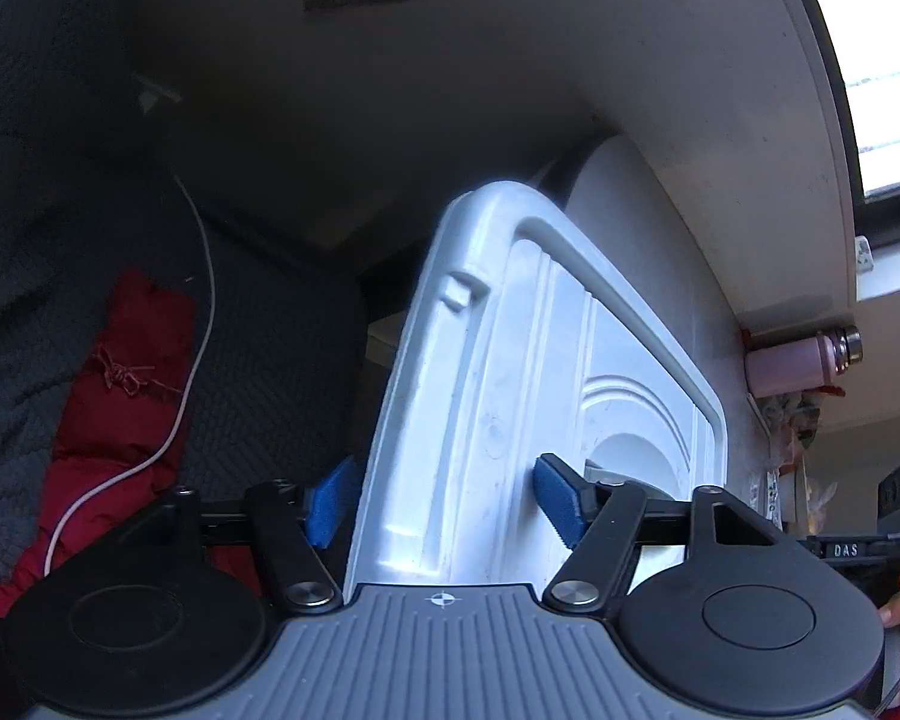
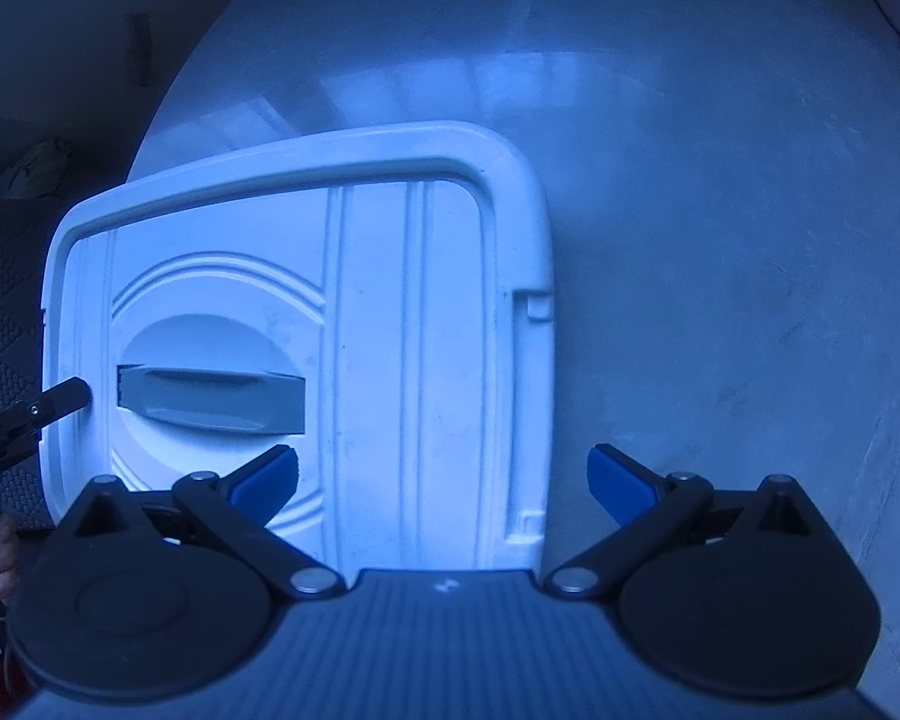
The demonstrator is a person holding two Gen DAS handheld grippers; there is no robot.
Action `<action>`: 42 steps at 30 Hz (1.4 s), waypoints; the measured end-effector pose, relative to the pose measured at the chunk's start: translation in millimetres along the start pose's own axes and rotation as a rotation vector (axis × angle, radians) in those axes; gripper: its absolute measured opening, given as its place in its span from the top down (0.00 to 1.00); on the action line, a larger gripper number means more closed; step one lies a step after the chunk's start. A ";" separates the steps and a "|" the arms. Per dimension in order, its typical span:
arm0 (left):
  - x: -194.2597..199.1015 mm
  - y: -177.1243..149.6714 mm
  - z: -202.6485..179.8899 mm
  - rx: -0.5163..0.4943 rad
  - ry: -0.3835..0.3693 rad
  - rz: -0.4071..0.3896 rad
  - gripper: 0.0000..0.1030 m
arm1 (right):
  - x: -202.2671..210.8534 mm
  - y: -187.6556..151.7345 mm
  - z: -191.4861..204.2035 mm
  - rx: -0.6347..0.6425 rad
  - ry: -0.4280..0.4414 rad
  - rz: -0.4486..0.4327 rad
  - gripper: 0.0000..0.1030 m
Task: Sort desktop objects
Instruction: 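Close the left gripper on the white lid's rim and tilt it up, then grasp the lid rim with the right gripper while the left holds the lid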
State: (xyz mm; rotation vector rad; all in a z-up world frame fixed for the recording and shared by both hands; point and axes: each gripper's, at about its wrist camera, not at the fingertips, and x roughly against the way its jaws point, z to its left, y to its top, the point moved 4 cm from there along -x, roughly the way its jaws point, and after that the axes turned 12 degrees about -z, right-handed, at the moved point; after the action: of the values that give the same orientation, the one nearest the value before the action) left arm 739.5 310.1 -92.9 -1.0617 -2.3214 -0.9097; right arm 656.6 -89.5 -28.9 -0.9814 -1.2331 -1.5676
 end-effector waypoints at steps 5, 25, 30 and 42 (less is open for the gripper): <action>0.9 2.9 -0.4 -0.011 0.001 0.001 0.31 | 6.9 4.7 -2.5 0.004 -0.008 -0.016 0.00; 10.0 16.8 4.0 -0.014 0.047 -0.015 0.36 | 16.2 20.9 -17.9 -0.064 0.103 -0.044 0.00; 10.1 19.9 8.8 -0.025 0.071 -0.031 0.36 | 10.1 27.9 -17.7 -0.069 0.167 -0.030 0.00; 14.5 30.9 9.3 -0.031 0.134 -0.030 0.44 | 26.8 48.7 -24.2 -0.161 0.556 -0.038 0.65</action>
State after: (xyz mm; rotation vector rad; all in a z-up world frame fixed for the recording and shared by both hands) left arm 753.8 339.3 -78.7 -0.9503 -2.2245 -0.9995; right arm 693.8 -123.1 5.2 -0.5563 -0.7491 -1.8290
